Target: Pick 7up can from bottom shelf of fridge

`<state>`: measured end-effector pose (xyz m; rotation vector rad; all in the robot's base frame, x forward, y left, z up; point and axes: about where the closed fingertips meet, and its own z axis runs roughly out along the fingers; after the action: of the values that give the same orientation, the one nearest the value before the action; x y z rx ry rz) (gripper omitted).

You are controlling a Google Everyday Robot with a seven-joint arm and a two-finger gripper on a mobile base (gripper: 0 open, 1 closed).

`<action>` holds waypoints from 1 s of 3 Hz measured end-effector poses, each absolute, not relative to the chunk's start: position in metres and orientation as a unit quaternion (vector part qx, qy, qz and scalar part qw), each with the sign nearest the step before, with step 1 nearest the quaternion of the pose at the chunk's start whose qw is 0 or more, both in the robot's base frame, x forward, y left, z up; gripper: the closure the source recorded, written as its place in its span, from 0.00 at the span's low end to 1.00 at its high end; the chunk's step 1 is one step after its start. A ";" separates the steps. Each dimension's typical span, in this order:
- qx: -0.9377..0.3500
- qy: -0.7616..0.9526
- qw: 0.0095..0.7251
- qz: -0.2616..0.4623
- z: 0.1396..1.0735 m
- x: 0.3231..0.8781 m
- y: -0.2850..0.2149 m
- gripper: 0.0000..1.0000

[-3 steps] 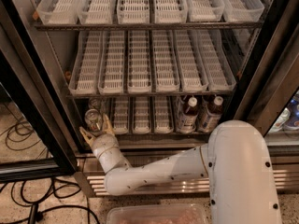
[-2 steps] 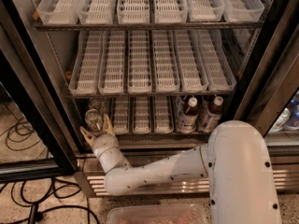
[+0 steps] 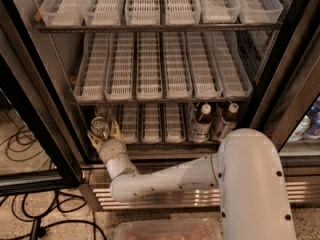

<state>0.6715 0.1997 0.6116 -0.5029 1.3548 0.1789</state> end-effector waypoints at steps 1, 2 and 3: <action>-0.229 0.623 0.744 0.083 0.609 0.676 0.201 0.42; -0.229 0.623 0.744 0.083 0.609 0.676 0.201 0.61; -0.229 0.623 0.744 0.083 0.609 0.676 0.201 0.84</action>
Offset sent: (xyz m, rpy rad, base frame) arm 0.0040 0.0007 -0.0019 0.0007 0.0083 -0.0011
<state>0.6763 0.2005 0.6094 -0.5010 1.3644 0.1810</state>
